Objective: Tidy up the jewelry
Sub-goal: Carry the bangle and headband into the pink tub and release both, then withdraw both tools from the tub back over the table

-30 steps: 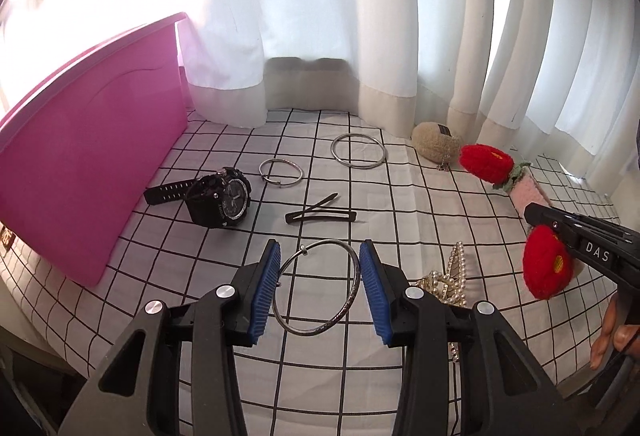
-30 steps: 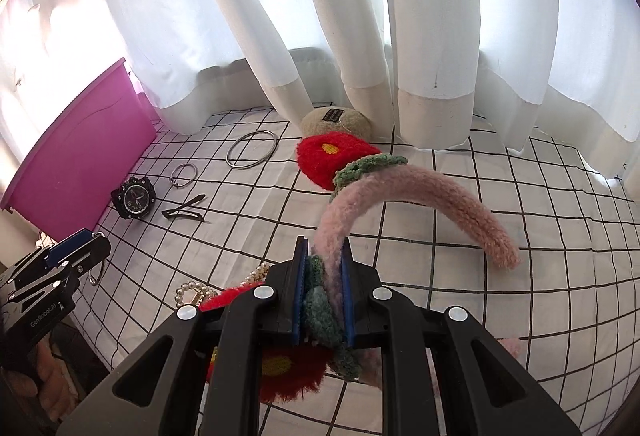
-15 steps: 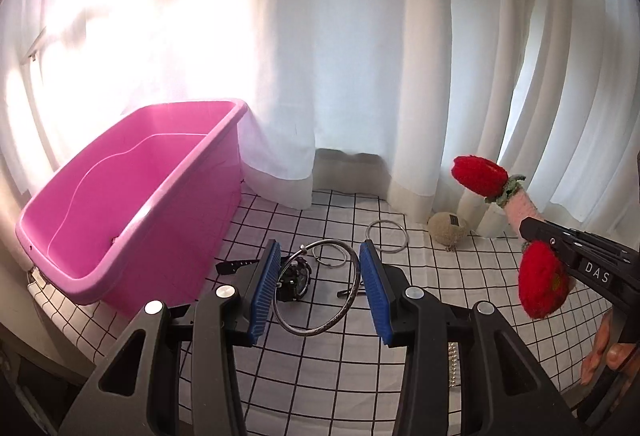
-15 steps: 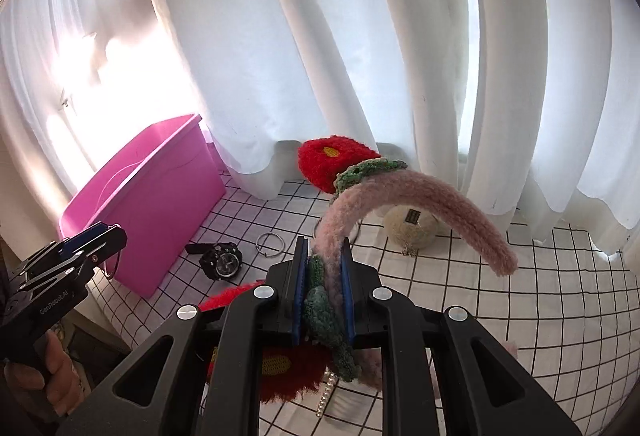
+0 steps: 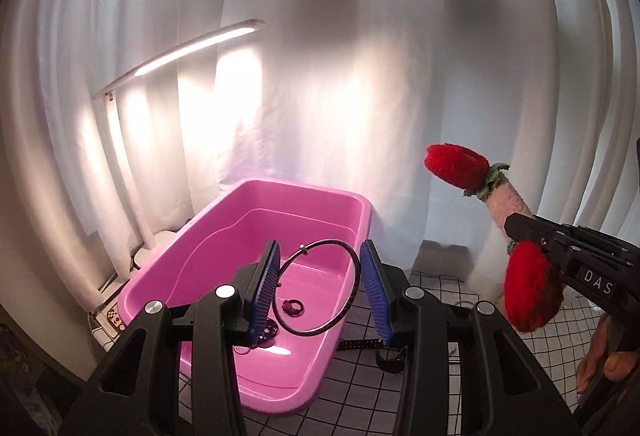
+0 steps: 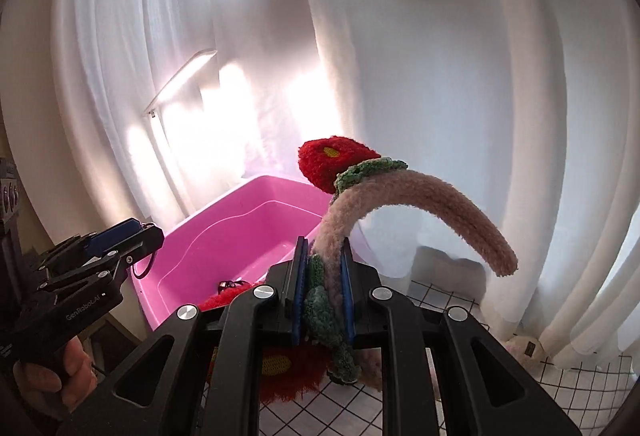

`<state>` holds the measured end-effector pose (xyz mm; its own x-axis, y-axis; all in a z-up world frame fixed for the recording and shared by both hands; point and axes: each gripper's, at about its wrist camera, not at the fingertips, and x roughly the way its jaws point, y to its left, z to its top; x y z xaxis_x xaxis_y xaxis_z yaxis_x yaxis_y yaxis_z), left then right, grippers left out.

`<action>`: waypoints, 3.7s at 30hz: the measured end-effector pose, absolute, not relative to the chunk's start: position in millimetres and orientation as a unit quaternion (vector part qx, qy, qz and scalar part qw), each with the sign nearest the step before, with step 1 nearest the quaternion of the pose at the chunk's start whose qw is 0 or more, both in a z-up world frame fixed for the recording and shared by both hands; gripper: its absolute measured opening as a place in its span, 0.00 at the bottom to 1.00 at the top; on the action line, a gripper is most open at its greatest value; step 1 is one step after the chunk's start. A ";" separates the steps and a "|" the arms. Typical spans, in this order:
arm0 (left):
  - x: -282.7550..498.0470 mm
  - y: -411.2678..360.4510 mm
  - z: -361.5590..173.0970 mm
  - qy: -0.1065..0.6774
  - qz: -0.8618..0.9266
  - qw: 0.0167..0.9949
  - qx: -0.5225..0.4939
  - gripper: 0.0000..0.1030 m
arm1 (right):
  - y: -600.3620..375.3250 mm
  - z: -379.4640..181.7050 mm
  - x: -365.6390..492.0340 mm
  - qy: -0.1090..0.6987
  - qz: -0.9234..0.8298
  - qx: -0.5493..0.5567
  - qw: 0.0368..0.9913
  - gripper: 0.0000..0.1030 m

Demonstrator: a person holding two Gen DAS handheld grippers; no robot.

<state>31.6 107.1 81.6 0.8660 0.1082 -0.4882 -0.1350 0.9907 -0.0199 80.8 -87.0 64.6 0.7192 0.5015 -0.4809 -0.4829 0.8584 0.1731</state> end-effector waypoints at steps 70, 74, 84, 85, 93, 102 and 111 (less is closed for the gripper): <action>101.7 260.1 -6.1 0.419 0.202 0.878 -0.108 0.76 | 137.3 -12.1 221.7 0.446 0.266 -0.108 0.848 0.53; 93.3 257.8 -2.2 0.413 0.200 0.882 -0.110 0.78 | 129.1 -9.7 211.7 0.442 0.258 -0.107 0.852 0.53; 69.6 246.6 10.7 0.396 0.190 0.892 -0.102 0.80 | 103.0 5.5 180.2 0.422 0.242 -0.096 0.868 0.55; 67.2 244.7 11.8 0.395 0.189 0.893 -0.100 0.81 | 100.4 7.6 176.1 0.418 0.240 -0.099 0.871 0.55; 48.6 230.1 23.6 0.379 0.174 0.904 -0.092 0.83 | 74.6 22.4 140.1 0.394 0.222 -0.100 0.886 0.56; 25.3 206.8 33.5 0.364 0.146 0.917 -0.079 0.85 | 35.8 27.8 97.4 0.379 0.197 -0.074 0.901 0.57; 5.3 165.1 37.9 0.352 0.094 0.929 -0.058 0.87 | -35.9 17.9 47.2 0.372 0.171 -0.023 0.912 0.60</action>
